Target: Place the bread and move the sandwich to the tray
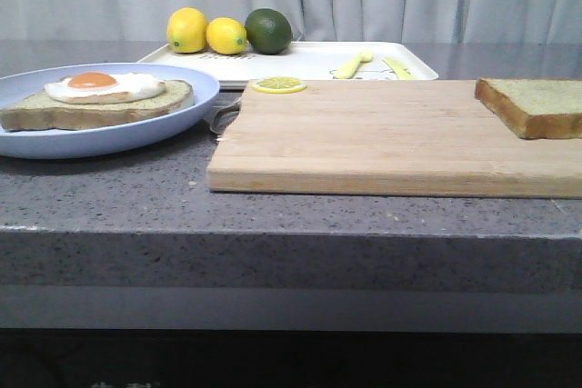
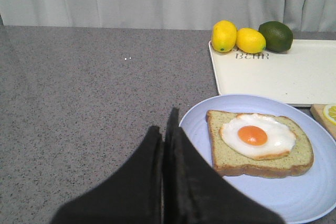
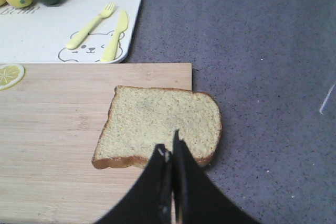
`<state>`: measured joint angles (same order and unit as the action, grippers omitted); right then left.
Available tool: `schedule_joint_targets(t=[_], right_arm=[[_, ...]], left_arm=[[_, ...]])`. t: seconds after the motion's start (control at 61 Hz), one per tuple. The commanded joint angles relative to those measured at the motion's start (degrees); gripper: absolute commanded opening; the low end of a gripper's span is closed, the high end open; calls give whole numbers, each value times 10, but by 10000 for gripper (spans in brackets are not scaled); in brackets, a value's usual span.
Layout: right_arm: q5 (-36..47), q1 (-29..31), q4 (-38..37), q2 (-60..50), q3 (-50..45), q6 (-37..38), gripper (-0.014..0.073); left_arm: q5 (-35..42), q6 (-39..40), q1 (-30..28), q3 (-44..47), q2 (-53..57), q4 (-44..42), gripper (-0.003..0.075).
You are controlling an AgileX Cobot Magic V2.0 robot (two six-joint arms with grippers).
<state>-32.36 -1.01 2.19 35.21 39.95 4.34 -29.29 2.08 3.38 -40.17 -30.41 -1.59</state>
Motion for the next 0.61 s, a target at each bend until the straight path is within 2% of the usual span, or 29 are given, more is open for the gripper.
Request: schedule_joint_targets(t=[0.0, 0.082, 0.197, 0.295, 0.377, 0.591], right_arm=[[37, 3, -9, 14, 21, -2, -41], [34, 3, -11, 20, 21, -2, 73], [34, 3, -17, 23, 21, -2, 337], [33, 3, -17, 23, 21, -2, 531], [22, 3, -17, 23, 21, -2, 592], [18, 3, 11, 23, 21, -2, 590]], left_arm=[[47, 5, 5, -16, -14, -1, -3], [47, 5, 5, -16, -17, -5, 81], [47, 5, 5, -16, -19, -6, 335], [48, 5, 5, -16, -19, -6, 491], [48, 5, 6, -16, -19, 4, 513], [48, 5, 71, -16, -19, 11, 512]])
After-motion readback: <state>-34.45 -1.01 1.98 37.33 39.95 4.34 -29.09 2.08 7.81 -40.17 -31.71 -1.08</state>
